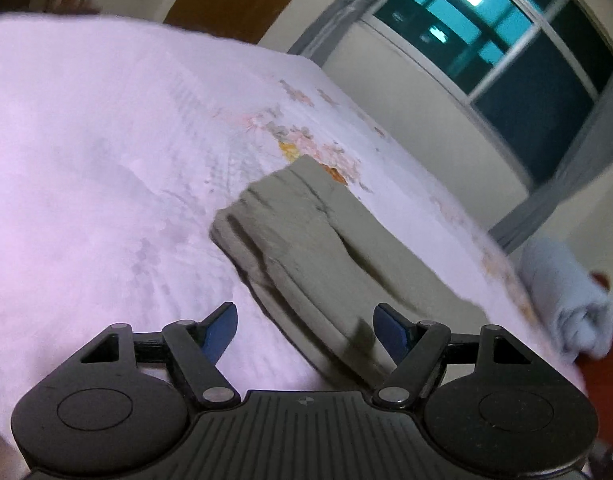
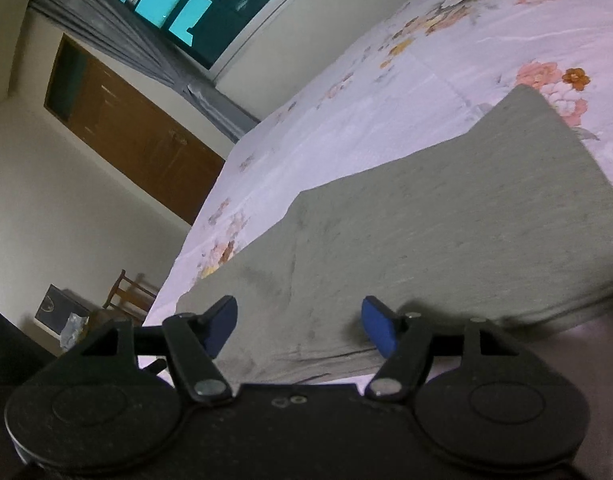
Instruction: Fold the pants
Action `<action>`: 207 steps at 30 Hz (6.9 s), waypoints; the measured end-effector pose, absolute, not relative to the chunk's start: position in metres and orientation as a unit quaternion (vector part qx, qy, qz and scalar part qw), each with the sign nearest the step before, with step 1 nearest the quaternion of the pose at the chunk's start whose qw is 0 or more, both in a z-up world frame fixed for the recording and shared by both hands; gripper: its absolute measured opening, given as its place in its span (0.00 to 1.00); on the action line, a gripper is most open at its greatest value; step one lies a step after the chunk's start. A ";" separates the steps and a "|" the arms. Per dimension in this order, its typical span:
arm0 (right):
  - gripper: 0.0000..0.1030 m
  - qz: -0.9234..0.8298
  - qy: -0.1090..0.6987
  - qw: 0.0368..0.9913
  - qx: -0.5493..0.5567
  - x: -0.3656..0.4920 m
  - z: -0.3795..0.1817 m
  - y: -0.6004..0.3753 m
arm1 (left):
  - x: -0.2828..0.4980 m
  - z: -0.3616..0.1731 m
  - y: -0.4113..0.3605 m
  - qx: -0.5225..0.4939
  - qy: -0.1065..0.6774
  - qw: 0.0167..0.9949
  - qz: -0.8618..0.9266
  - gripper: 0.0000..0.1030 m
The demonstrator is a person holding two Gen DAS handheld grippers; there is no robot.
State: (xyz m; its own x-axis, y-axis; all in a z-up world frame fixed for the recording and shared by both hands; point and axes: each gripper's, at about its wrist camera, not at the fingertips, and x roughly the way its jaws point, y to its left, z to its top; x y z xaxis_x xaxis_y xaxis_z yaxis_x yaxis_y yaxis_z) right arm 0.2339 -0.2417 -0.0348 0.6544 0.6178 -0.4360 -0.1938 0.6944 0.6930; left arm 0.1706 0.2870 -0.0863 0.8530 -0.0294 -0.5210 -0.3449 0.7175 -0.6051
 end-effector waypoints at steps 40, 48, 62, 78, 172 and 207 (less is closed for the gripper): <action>0.83 0.066 0.330 0.940 0.061 0.228 -0.046 -0.131 | 0.199 -0.054 0.319 -0.335 0.225 0.914 0.043 0.38; 0.94 0.049 0.335 0.934 -0.118 0.223 -0.083 -0.081 | 0.198 -0.017 0.304 -0.295 0.214 0.931 0.016 0.38; 0.94 -0.011 0.228 0.953 0.199 0.183 -0.010 -0.272 | 0.231 0.099 0.154 -0.184 0.158 0.965 -0.102 0.36; 0.94 -0.105 0.216 0.911 0.335 0.157 -0.041 -0.479 | 0.236 -0.017 -0.197 0.015 0.287 0.913 -0.290 0.77; 0.82 0.220 0.375 0.821 0.371 0.280 -0.069 -0.441 | 0.357 -0.092 0.081 -0.331 0.389 0.841 -0.180 0.90; 0.40 0.347 0.334 0.848 0.223 0.333 0.019 -0.343 | 0.351 -0.014 0.052 -0.157 0.335 0.910 -0.184 0.24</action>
